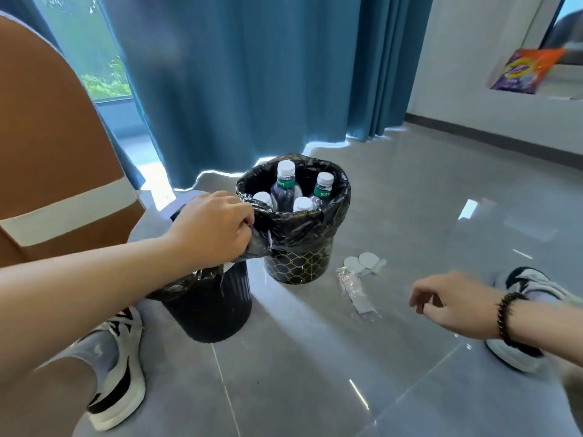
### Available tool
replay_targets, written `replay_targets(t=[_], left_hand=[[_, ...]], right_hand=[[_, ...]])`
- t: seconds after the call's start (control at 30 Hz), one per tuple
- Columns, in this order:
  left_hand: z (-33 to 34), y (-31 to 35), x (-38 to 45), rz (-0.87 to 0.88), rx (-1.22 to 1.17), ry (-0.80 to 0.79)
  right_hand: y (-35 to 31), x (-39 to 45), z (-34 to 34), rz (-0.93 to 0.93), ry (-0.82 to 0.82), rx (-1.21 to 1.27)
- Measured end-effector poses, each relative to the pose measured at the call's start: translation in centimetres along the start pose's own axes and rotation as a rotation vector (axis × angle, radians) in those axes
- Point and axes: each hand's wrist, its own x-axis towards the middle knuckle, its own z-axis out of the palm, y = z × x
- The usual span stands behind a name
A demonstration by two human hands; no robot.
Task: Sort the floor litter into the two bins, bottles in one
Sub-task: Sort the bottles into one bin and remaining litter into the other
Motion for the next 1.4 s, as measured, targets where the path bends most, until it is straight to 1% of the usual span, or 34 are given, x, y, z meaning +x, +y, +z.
replay_targets(t=[0.07,0.13,0.2,0.27,0.3,0.37,0.47,0.53,0.6,0.67,0.77,0.87,0.93,1.0,1.1,1.17,1.3,1.4], left_hand=[[1.4,1.7,0.7,0.104,-0.017,-0.042],[3.4,3.2,1.2,0.245,0.023,-0.100],[5.5,4.6,1.8,0.367,0.059,-0.167],[7.0,5.7,2.4,0.443,0.083,-0.213],[8.0,6.4,2.9,0.455,0.075,-0.241],[9.5,7.9,3.7,0.406,0.120,-0.347],[12.5,10.4,4.3,0.293,0.171,-0.600],[15.8,12.2,4.5,0.270,0.131,-0.736],[18.5,13.8,4.7,0.253,0.084,-0.801],[20.7,15.3,5.1,0.243,0.036,-0.779],[23.6,17.3,5.3,0.190,-0.028,-0.718],[26.1,18.9,4.9,0.199,-0.028,-0.732],[26.7,19.4,4.8,0.267,-0.016,-0.731],[26.6,19.4,5.1,0.365,-0.029,-0.704],[26.5,18.3,5.7,0.471,0.017,-0.606],[26.8,17.4,5.7,0.506,0.052,-0.551],[26.5,15.4,5.4,0.595,0.117,-0.491],[25.4,14.7,5.4,0.645,0.156,-0.536]], right_hand=[[1.6,0.5,1.7,0.101,-0.133,-0.092],[2.7,1.3,3.5,0.176,-0.229,-0.138],[3.3,2.3,5.0,0.218,-0.294,-0.162],[3.3,3.7,6.4,0.209,-0.309,-0.159],[3.6,4.5,7.1,0.201,-0.301,-0.156],[4.0,6.3,8.3,0.171,-0.288,-0.182],[5.0,8.8,9.5,0.145,-0.291,-0.298],[6.4,10.9,10.1,0.130,-0.299,-0.385],[8.0,12.8,10.1,0.069,-0.270,-0.486],[9.6,15.0,9.8,0.002,-0.197,-0.565],[11.8,17.6,9.7,0.041,-0.105,-0.550],[12.7,19.0,10.5,0.025,-0.076,-0.559],[12.6,19.4,11.1,-0.019,-0.098,-0.559],[12.2,19.3,11.6,-0.076,-0.164,-0.590],[11.6,19.1,12.1,-0.146,-0.188,-0.672],[11.5,18.8,12.2,-0.142,-0.184,-0.677],[11.8,18.0,12.5,-0.077,-0.258,-0.570],[11.8,17.5,11.4,-0.052,-0.285,-0.557]])
